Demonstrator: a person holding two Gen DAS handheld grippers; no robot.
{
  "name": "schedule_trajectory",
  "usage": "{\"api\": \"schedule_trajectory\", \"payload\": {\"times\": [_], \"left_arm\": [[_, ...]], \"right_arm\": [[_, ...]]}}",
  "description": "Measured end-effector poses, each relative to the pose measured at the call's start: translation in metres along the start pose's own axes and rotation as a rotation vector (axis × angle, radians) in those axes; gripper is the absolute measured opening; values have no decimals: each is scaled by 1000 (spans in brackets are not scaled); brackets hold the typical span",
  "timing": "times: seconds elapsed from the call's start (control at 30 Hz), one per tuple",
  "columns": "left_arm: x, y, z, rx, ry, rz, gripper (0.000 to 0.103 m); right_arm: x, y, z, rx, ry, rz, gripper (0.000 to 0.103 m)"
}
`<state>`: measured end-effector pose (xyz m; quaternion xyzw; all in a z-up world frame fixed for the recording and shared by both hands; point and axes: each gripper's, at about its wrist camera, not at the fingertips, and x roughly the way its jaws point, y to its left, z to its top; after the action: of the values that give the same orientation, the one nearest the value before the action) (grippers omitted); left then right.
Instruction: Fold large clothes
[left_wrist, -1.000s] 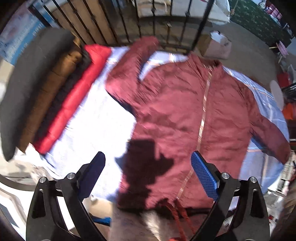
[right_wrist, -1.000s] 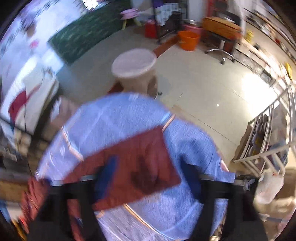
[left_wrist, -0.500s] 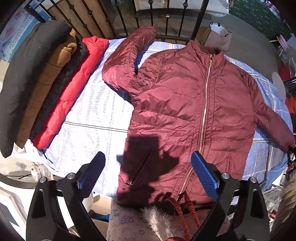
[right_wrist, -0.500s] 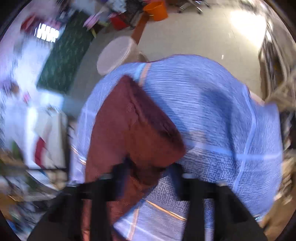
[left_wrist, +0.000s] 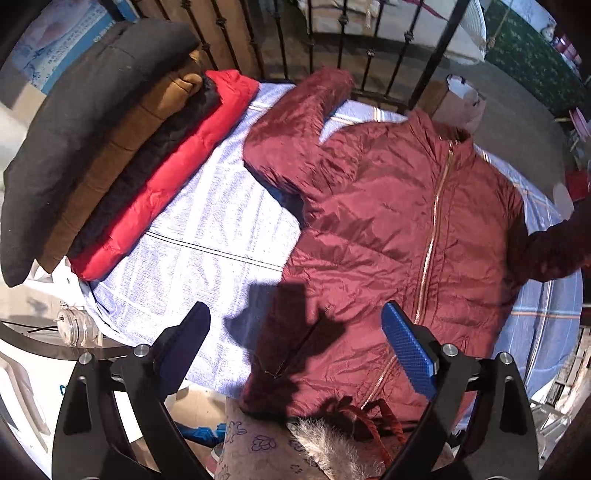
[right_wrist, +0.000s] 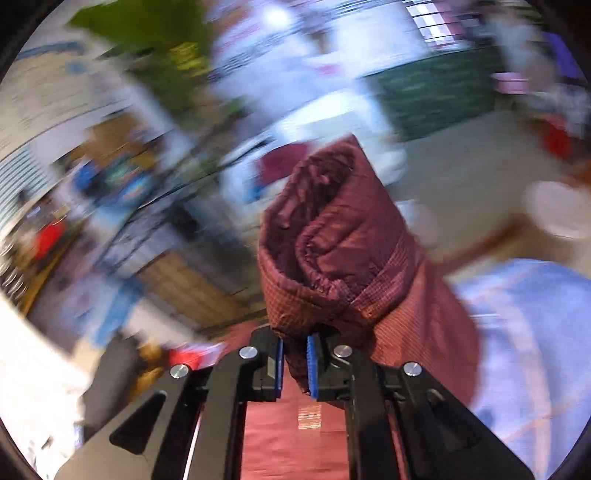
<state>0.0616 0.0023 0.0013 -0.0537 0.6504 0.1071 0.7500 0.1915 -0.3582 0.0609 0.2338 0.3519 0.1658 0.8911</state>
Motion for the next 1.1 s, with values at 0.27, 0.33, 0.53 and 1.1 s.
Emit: {"api": "schedule_trajectory", "payload": {"times": [0.27,0.33,0.53,1.1], "left_arm": [[6,54,-17,-118,-16,67,93],[12,62,-22,-132,1,67,93],[35,50,-25,-65,-3,71,93],[178,-203,84,555,-203,172,93]], "right_arm": [[199,84,-156,-118,481,-50,40],[211,83,-195,-36,592,-7,43],[168,63,-196,-32,531,-23,77],[193,-142,-193,-91,635,-603,87]]}}
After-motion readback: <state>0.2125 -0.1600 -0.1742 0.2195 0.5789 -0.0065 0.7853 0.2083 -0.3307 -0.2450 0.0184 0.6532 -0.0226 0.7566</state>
